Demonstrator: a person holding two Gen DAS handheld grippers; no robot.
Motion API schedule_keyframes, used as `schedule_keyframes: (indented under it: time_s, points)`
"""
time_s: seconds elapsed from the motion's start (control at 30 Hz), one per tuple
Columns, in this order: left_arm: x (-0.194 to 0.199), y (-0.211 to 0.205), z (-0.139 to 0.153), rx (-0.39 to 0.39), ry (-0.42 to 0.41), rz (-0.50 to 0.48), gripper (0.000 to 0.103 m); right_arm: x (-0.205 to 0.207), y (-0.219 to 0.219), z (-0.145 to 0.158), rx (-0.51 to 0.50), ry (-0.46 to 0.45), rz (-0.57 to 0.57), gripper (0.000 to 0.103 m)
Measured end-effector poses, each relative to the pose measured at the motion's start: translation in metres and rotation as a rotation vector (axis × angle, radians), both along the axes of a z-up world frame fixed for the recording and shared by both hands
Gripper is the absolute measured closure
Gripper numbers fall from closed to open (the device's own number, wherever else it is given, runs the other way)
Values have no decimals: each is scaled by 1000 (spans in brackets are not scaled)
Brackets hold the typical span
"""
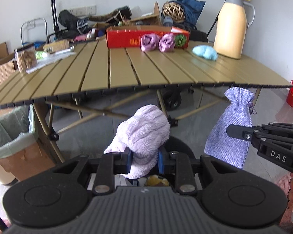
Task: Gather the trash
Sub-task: 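Carry the lavender towel and purple bag with both tools down toward the bin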
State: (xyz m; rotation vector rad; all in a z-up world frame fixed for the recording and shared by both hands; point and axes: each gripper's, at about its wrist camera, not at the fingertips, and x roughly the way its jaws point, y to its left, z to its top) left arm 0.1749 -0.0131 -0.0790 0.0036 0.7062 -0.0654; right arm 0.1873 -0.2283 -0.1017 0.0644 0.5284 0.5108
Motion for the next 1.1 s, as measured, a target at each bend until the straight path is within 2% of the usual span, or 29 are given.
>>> schedule_keyframes:
  time_s: [0.4,0.77,1.1]
  points:
    - [23,7,-59,-28,185,0,78,17,26,-42,-114,177,12,101]
    - [45,8,-111,-16,347,12,78,31,39,-80,-188,319,20,101]
    - [67,1,-130,-5,432,33,78,48,36,-98,-189,394,-45,101]
